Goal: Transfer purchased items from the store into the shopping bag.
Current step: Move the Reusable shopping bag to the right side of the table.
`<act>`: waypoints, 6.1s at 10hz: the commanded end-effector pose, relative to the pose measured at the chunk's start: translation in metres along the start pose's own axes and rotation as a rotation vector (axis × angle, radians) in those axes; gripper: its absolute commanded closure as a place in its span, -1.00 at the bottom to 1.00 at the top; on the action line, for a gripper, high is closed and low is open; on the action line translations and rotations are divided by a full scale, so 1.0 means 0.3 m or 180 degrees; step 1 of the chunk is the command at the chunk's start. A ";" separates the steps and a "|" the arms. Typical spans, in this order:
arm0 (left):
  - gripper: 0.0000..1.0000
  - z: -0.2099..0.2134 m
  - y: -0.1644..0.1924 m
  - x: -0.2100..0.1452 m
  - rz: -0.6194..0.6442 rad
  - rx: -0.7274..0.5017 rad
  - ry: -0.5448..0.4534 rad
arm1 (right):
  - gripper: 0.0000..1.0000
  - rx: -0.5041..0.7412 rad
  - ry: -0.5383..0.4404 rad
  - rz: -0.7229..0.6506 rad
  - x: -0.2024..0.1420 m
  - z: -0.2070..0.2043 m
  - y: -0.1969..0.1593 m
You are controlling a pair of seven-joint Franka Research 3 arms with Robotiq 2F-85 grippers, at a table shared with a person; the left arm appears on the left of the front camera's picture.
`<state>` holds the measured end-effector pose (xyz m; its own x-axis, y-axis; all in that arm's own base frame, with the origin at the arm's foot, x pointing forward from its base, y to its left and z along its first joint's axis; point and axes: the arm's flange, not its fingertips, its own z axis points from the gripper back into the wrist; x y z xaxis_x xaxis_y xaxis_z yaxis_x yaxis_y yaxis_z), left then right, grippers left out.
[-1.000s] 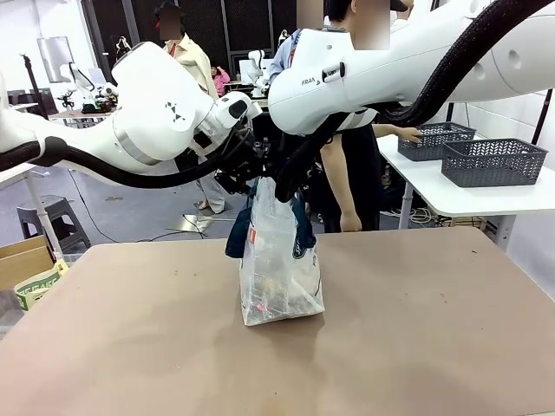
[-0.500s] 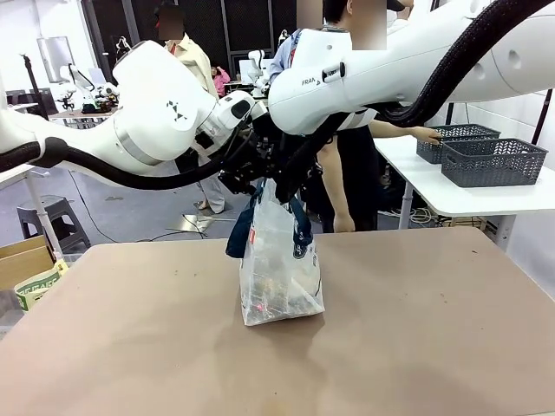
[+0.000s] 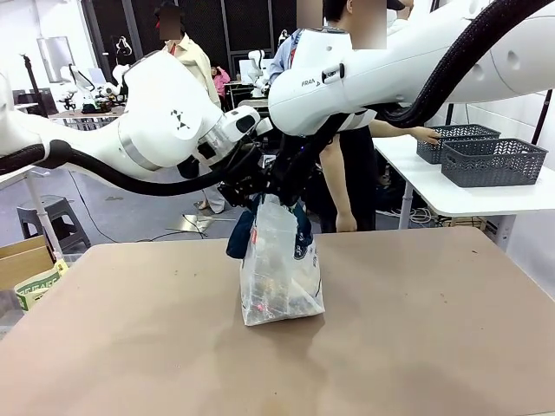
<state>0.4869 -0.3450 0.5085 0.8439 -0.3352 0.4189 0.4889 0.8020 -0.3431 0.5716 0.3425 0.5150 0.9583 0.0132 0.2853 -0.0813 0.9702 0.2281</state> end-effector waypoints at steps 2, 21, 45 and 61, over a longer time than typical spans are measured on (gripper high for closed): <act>-0.60 0.004 -0.010 0.018 0.0031 0.0324 -0.0051 | 1.00 0.0093 -0.0006 -0.0059 0.003 -0.008 0.005; 1.00 0.038 0.023 0.030 0.0113 0.0338 -0.0107 | -0.28 0.0576 -0.0110 0.0360 -0.022 0.080 -0.064; 1.00 0.128 -0.063 0.265 0.0060 0.0984 0.0212 | -1.00 0.1480 -0.0206 0.2690 -0.128 0.370 -0.488; 1.00 0.701 0.399 -0.125 -0.0019 0.1898 0.0071 | -1.00 0.1480 -0.0206 0.2690 -0.128 0.370 -0.488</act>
<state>0.4832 -0.1443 0.6280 0.8824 -0.3190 0.3460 0.2819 0.9470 0.1540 0.5174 0.1717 0.5723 0.5031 0.6483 0.5716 -0.8586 0.4507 0.2445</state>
